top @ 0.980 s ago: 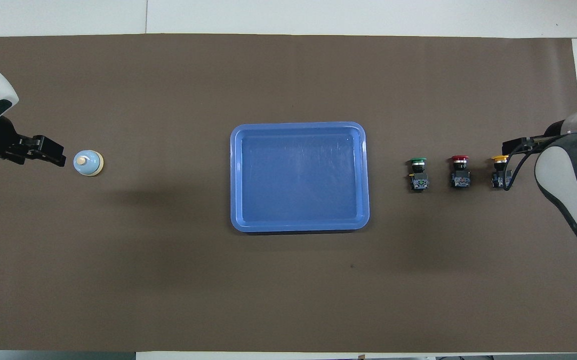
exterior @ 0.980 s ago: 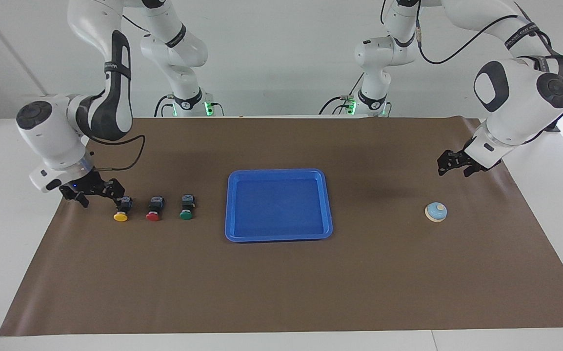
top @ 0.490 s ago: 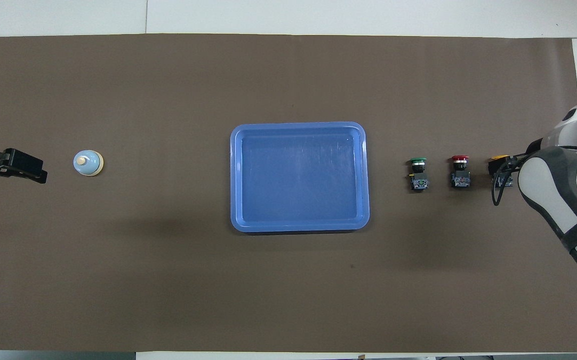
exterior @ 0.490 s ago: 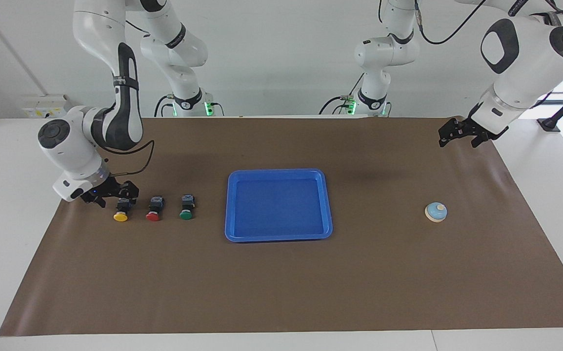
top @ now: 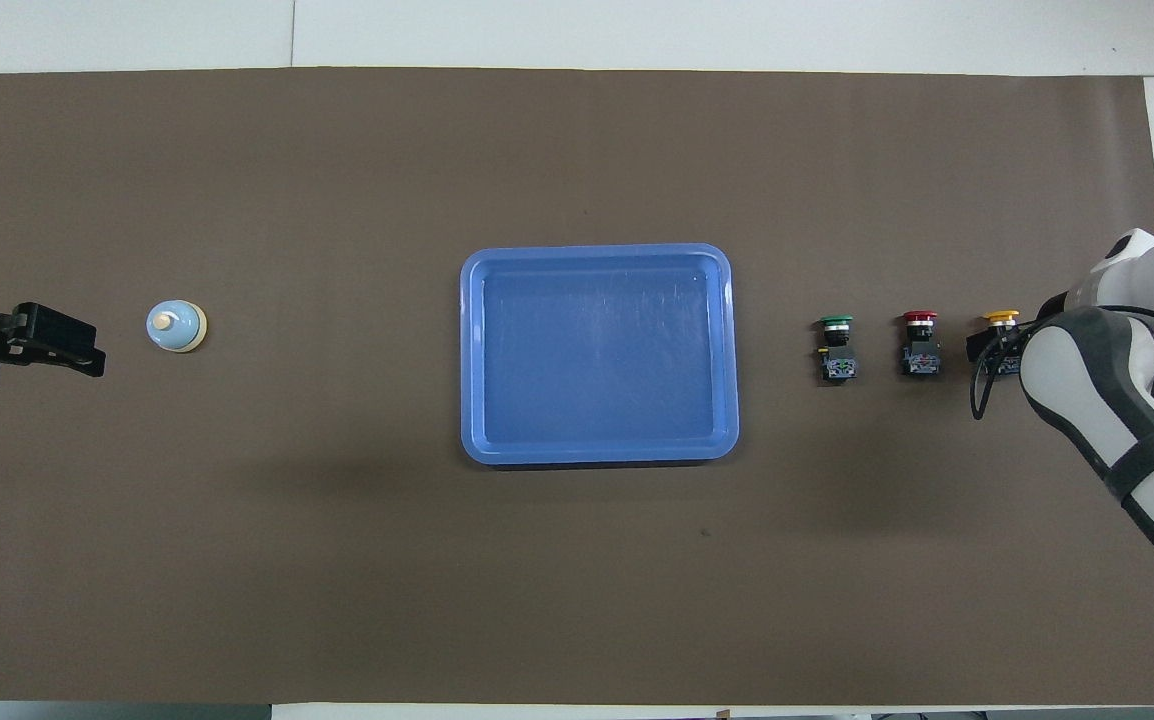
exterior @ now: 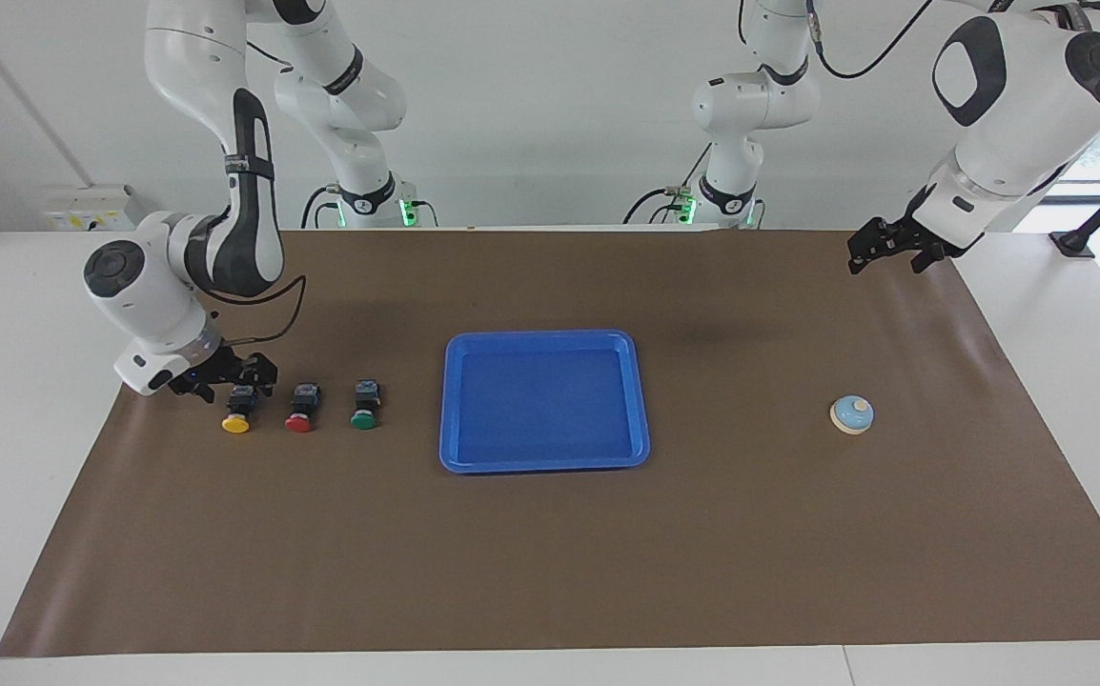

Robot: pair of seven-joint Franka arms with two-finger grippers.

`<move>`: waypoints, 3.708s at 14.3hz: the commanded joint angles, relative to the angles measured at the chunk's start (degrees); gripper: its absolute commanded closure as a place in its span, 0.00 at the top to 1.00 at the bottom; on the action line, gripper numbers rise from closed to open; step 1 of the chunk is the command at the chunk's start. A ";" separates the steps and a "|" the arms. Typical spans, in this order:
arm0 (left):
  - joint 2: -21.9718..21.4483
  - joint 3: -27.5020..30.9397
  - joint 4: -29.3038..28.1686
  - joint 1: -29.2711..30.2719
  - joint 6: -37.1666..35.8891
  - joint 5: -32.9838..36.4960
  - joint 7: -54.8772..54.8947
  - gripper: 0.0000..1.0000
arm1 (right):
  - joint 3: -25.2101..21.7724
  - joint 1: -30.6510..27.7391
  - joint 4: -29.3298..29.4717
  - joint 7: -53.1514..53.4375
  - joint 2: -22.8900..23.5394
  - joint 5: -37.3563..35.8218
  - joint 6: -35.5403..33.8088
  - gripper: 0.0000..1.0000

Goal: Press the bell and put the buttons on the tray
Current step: 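Carry the yellow button into the blue tray and release it, then move the right gripper back and grasp the red button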

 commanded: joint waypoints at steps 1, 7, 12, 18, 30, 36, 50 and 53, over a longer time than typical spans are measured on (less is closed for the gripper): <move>0.09 0.49 2.10 -0.33 -2.37 -1.18 -0.97 1.00 | 0.36 -1.72 -1.67 -0.08 0.02 0.78 3.62 0.45; -0.26 0.66 1.49 -0.24 -1.68 -0.75 -0.36 1.00 | 1.06 1.95 6.21 5.08 -0.77 0.78 -6.79 0.00; -0.35 0.66 1.58 -0.33 -1.59 -0.48 -0.36 1.00 | 1.07 18.81 13.09 31.43 -0.68 1.04 -15.19 0.00; -0.18 0.84 2.19 0.11 0.78 0.39 -0.88 1.00 | 1.07 33.50 15.81 47.73 3.53 4.81 -12.29 0.00; -0.70 0.66 1.84 -0.15 2.19 1.80 -0.44 1.00 | 0.98 36.07 13.26 49.06 5.92 4.82 -6.82 1.00; -0.62 0.58 1.84 -0.06 2.19 1.72 -0.44 1.00 | 0.36 24.05 14.95 31.15 0.47 4.38 -15.27 1.00; -0.62 0.58 1.84 -0.06 2.19 1.80 -0.44 1.00 | 0.27 8.91 -4.30 13.28 -4.90 2.80 -0.26 1.00; -0.62 0.58 1.84 -0.06 2.19 1.80 -0.44 1.00 | 0.36 8.91 -5.89 13.54 -4.72 2.80 2.65 1.00</move>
